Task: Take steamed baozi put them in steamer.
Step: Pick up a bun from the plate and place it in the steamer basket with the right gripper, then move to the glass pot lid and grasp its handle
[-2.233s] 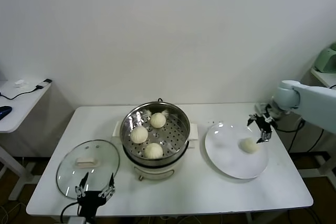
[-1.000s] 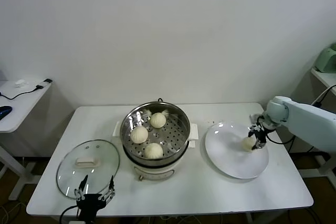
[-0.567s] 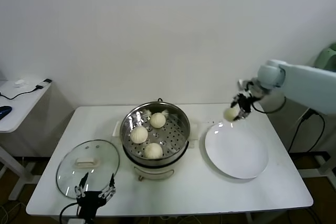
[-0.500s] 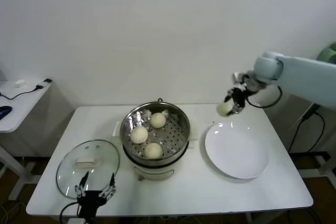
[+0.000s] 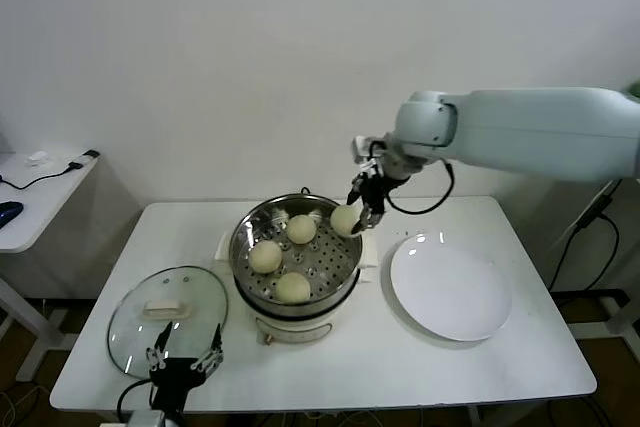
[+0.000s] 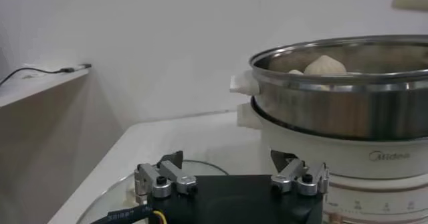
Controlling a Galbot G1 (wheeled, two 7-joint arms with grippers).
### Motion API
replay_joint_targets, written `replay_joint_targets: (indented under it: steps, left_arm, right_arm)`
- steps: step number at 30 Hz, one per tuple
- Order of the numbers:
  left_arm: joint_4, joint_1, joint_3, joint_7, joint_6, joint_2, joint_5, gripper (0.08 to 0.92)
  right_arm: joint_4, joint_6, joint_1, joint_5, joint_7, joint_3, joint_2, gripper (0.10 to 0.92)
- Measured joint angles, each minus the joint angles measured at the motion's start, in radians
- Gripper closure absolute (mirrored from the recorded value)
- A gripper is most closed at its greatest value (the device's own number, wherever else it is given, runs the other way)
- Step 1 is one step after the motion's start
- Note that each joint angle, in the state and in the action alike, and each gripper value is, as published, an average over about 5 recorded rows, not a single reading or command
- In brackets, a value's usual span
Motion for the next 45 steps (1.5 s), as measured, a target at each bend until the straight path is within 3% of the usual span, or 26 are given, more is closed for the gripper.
replay_joint_targets:
  steps: [17,26,34,45]
  left_arm:
    - [0.011,-0.005,0.0,0.0,0.0,0.0,-0.004,0.177]
    - [0.004,0.003,0.0,0.001,0.001,0.0,-0.003,0.177]
    - [-0.009,0.008,-0.001,0.001,0.008,0.001,-0.008,0.177]
    - [-0.005,-0.005,-0.001,0.006,0.019,0.014,-0.045,0.177]
  right_arm:
    - [-0.057,-0.052,-0.176,-0.048,0.096,0.035,0.055,0.401]
    - [-0.089,-0.014,-0.204,-0.038,0.078,0.069,0.052,0.215]
    - [-0.097,0.044,-0.16,0.021,0.018,0.112,0.002,0.203]
    - [-0.086,0.067,-0.301,-0.023,0.257,0.436,-0.178,0.202]
